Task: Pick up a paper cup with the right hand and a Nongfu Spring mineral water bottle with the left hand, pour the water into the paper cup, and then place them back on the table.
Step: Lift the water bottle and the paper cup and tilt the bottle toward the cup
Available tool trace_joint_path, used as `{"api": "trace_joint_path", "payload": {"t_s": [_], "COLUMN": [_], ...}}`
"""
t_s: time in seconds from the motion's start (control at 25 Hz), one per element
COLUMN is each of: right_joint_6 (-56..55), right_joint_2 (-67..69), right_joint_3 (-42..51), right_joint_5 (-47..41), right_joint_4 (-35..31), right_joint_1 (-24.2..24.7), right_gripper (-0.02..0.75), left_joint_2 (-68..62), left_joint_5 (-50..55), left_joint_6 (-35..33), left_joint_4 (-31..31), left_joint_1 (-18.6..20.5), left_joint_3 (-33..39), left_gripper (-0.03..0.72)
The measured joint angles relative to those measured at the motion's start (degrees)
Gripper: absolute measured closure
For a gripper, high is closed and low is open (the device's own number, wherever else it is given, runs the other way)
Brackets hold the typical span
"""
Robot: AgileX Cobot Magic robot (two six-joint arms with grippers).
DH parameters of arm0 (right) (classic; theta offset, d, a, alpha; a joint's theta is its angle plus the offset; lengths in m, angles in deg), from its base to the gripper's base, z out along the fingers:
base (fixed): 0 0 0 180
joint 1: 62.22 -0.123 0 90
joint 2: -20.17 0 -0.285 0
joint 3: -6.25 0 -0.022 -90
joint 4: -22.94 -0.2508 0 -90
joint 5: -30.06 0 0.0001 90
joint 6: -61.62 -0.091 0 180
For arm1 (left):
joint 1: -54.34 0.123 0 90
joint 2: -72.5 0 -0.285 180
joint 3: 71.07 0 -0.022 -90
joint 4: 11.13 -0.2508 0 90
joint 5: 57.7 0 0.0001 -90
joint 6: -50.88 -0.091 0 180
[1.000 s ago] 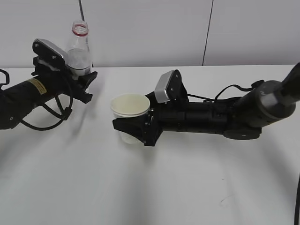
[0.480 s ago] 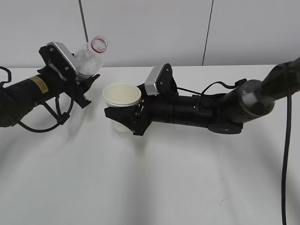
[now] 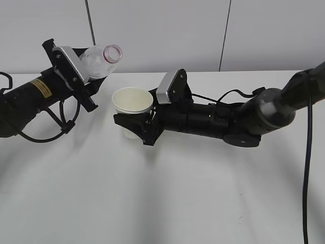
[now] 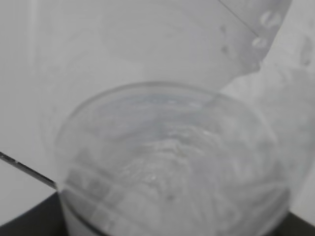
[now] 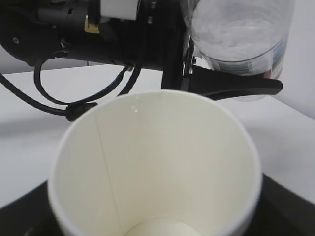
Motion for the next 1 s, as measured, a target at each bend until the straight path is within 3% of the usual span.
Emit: {"api": "trace_joint_path", "payload": {"t_s": [0.4,0.84,1.0], "right_joint_6": [0.47,0.56,0.56], "right_joint_2": [0.00,0.00,0.00], "right_joint_3": [0.00,0.00,0.00], "right_joint_5": [0.10,0.10,0.10], "right_joint_4": [1.20,3.96,3.26], "right_joint_1": [0.00,0.00,0.00], "right_gripper": [0.214,0.214,0.214], "left_joint_2": [0.00,1.83,2.99], "left_joint_5": [-0.47,5.21,8.82], "left_joint_6": [-8.44,-9.60,-9.65], "left_joint_4": [0.00,-0.46,-3.46], "left_joint_1": [-0.05,-0.10,-0.10], "left_joint_3": [-0.12,-1.61,-1.66], "left_gripper": [0.259,0.259,0.259]}}
